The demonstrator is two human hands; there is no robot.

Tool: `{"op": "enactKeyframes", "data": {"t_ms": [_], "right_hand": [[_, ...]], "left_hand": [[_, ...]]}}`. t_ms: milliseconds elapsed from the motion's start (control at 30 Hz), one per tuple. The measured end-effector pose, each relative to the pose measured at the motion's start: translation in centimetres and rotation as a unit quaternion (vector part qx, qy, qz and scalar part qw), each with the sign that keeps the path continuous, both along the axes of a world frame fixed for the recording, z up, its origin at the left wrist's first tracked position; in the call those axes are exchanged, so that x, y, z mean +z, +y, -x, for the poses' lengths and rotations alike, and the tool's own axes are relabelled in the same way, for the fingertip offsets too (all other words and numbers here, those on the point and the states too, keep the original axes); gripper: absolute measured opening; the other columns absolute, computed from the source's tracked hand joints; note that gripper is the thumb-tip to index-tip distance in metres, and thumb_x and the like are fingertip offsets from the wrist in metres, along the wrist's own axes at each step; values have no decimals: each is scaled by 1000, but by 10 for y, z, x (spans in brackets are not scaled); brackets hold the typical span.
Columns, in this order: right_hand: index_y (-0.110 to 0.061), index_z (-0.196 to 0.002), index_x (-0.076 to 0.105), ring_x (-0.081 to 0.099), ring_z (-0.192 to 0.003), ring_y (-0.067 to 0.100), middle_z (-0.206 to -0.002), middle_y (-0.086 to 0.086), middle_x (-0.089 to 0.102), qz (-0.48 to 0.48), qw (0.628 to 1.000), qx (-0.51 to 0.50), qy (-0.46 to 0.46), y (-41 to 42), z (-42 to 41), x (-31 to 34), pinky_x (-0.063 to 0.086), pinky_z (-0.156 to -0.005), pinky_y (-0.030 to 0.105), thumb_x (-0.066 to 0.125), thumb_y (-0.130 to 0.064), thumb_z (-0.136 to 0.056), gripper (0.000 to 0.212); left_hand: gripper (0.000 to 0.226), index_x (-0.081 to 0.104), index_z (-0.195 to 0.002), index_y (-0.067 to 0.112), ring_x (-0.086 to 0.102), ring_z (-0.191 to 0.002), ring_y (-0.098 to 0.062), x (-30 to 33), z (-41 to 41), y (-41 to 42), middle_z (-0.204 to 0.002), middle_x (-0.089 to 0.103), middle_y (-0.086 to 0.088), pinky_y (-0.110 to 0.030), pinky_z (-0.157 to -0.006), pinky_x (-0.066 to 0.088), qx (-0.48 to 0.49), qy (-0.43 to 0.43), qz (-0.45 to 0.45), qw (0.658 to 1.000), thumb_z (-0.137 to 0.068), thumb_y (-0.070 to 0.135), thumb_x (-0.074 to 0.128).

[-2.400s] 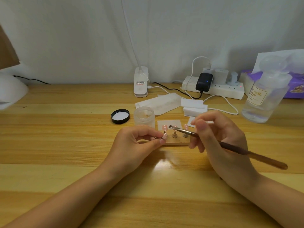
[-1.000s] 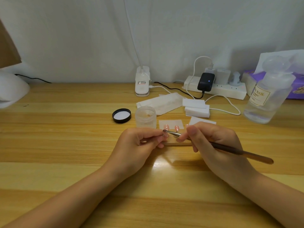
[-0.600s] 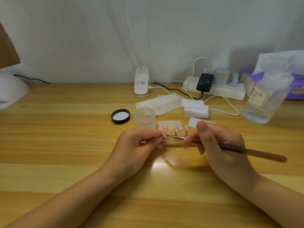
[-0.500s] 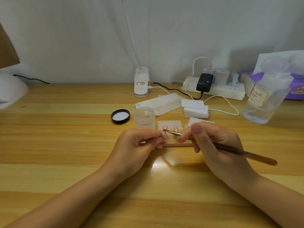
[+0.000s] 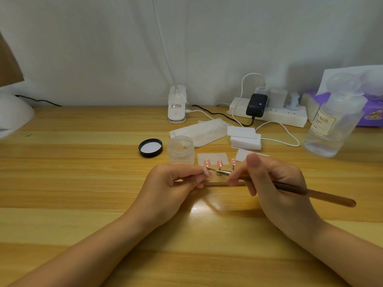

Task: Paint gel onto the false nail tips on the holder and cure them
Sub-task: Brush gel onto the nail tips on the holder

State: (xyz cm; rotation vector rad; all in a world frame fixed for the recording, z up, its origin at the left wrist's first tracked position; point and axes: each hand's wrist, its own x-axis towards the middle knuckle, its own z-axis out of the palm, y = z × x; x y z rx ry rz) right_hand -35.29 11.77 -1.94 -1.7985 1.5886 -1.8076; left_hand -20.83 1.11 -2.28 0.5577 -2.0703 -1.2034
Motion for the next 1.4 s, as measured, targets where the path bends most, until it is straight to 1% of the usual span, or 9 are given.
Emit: {"op": "enactKeyframes", "data": {"t_ms": [100, 233, 433, 700, 833, 1033, 1133, 1267, 1400], "right_hand": [[-17, -71, 67, 56, -59, -8, -56, -32, 52, -18, 999, -6, 30, -1, 0, 1, 45, -62, 11, 37, -38, -87, 40], [-13, -69, 67, 56, -55, -11, -53, -32, 52, -12, 1000, -2, 20, -2, -1, 1, 48, -65, 9, 39, -36, -87, 41], [-11, -61, 64, 54, -51, -7, -53, -5, 60, -4, 999, 7, -39, 2, -1, -2, 36, -54, 1, 38, -35, -88, 45], [-8, -70, 67, 54, -54, -8, -53, -31, 50, -12, 1000, 1, 20, -2, -2, 3, 34, -56, 2, 38, -34, -88, 43], [-5, -66, 67, 54, -52, -9, -50, -29, 51, -7, 1000, 6, -2, -2, -2, 1, 34, -54, 0, 38, -35, -87, 47], [-7, -60, 65, 53, -49, -5, -52, -3, 60, -5, 999, -2, -43, 1, 0, -3, 35, -53, 1, 42, -32, -91, 45], [-7, -62, 64, 53, -51, -7, -52, -9, 58, 9, 999, -9, -34, 0, 0, -2, 34, -54, 0, 39, -27, -91, 44], [-2, -66, 66, 53, -54, -11, -52, -30, 50, -4, 1000, -4, 14, 0, -2, 2, 33, -56, -1, 36, -32, -90, 48], [-4, -63, 66, 54, -52, -9, -51, -21, 54, -2, 1000, 4, -18, 0, 0, -1, 35, -55, 0, 41, -32, -91, 47]], "left_hand": [[35, 71, -78, 37, 65, -69, -3, 1, 0, 0, -78, 72, 8, -14, -67, 50, 0, 0, -1, 1000, -80, 3, 64], [48, 70, -71, 49, 65, -70, -4, 1, 0, 0, -76, 71, 10, -18, -70, 52, 1, -3, 5, 1000, -80, 2, 64], [35, 70, -77, 34, 66, -68, -3, 1, 0, 0, -76, 71, 14, -12, -67, 50, 4, -3, 4, 1000, -79, 0, 64], [35, 71, -77, 38, 63, -68, 0, 2, 0, 1, -75, 71, 8, -12, -68, 48, -1, 0, 14, 1000, -78, 4, 65], [36, 71, -69, 46, 62, -68, 1, 3, 0, 1, -71, 70, 8, -12, -68, 48, -1, 9, 4, 1000, -76, 11, 66], [29, 71, -78, 30, 64, -68, 0, 3, 0, 1, -71, 71, 14, -11, -68, 48, 9, 0, 7, 1000, -77, 2, 68], [28, 72, -77, 28, 64, -69, 0, 4, -1, 2, -71, 70, 14, -11, -68, 48, 7, 3, 6, 1000, -76, 0, 68], [28, 72, -77, 28, 64, -73, 2, 5, -1, 2, -76, 71, 13, -12, -69, 48, 3, 0, 17, 1000, -75, 0, 69], [32, 71, -76, 31, 62, -72, 6, 4, -1, 2, -71, 69, 21, -7, -67, 44, 8, 2, 12, 1000, -75, -1, 68]]}}
